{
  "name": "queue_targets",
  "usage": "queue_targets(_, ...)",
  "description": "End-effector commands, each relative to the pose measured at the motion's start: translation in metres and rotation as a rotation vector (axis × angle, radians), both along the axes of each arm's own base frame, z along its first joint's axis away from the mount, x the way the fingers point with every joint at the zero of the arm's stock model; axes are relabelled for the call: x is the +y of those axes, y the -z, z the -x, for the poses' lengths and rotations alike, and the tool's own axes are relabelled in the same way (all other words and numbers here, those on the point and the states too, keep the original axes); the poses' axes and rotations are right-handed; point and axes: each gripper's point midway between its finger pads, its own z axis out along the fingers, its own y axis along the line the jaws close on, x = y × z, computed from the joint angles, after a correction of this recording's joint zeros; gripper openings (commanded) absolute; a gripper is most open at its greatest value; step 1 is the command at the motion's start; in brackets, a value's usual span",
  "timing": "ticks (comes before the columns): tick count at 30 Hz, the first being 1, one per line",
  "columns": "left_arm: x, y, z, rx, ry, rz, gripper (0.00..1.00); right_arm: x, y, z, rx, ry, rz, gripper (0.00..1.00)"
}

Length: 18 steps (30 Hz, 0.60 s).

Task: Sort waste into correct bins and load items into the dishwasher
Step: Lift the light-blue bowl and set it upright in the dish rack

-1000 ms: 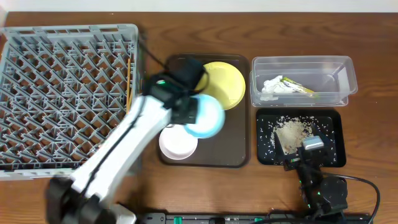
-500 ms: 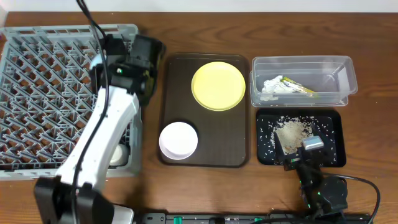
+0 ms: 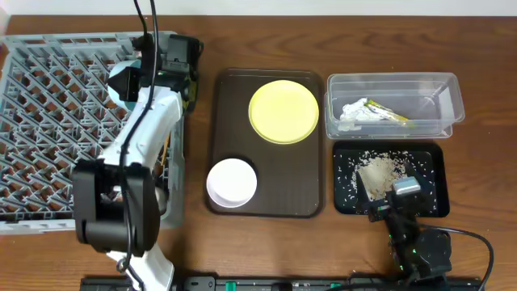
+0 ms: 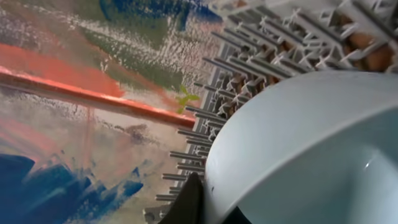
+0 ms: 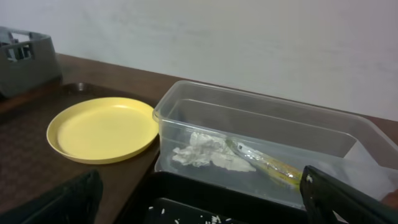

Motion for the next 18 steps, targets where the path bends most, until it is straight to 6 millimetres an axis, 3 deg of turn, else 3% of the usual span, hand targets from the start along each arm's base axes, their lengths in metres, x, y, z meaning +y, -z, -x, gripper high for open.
queue_targets(1,0.012,0.008,0.001,0.062,-0.030,-0.050,0.06,0.000,0.001,0.000,-0.003,-0.002,0.010,0.99)
queue_targets(6,0.008,0.017,0.000,0.094,-0.020,-0.054,0.06,0.000,0.001,0.000,-0.003,-0.002,0.010,0.99)
queue_targets(14,-0.019,0.020,0.005,0.145,0.037,-0.060,0.06,0.000,0.001,0.000,-0.003,-0.002,0.010,0.99)
queue_targets(17,-0.019,0.022,0.011,0.147,0.025,-0.051,0.10,0.000,0.001,0.000,-0.003,-0.002,0.010,0.99)
queue_targets(18,-0.018,0.023,0.015,0.147,0.015,-0.047,0.15,0.000,0.001,0.000,-0.003,-0.002,0.010,0.99)
